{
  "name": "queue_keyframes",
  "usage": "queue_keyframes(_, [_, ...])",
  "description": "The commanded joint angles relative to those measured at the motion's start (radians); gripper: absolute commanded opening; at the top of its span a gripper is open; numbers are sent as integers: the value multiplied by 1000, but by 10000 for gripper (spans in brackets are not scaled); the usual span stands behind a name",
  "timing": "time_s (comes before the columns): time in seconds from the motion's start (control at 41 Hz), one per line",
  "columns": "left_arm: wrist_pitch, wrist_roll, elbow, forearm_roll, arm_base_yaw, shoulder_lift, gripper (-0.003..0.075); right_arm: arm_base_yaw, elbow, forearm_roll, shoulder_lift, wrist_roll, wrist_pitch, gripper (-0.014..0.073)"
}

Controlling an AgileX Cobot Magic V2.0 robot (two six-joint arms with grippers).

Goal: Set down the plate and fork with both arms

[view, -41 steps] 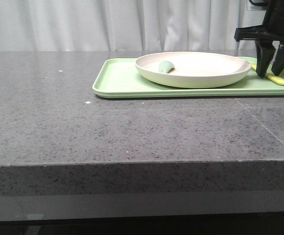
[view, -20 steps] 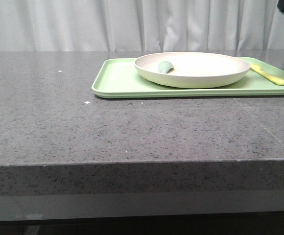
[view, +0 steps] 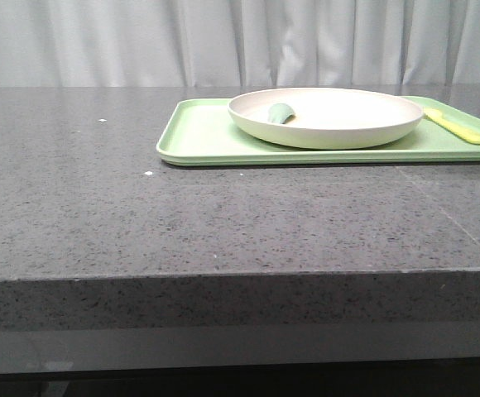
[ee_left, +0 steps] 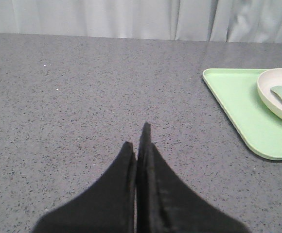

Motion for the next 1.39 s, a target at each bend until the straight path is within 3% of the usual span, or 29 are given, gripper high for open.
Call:
queue_keyframes(0.0, [-79, 3, -27, 3, -7, 2, -18, -1, 120, -8, -152, -14, -120, -64])
queue_keyframes(0.341, [-79, 3, -27, 3, -7, 2, -18, -1, 631, -17, -637, -36, -409, -64])
queue_keyframes(0.561, [-79, 3, -27, 3, -7, 2, -18, -1, 848, -17, -931, -36, -484, -64])
queue_keyframes(0.78, [-79, 3, -27, 3, -7, 2, -18, -1, 914, -17, -1078, -36, -537, -64])
queue_keyframes(1.366, [-79, 3, -27, 3, -7, 2, -18, -1, 914, -17, -1083, -36, -536, -64])
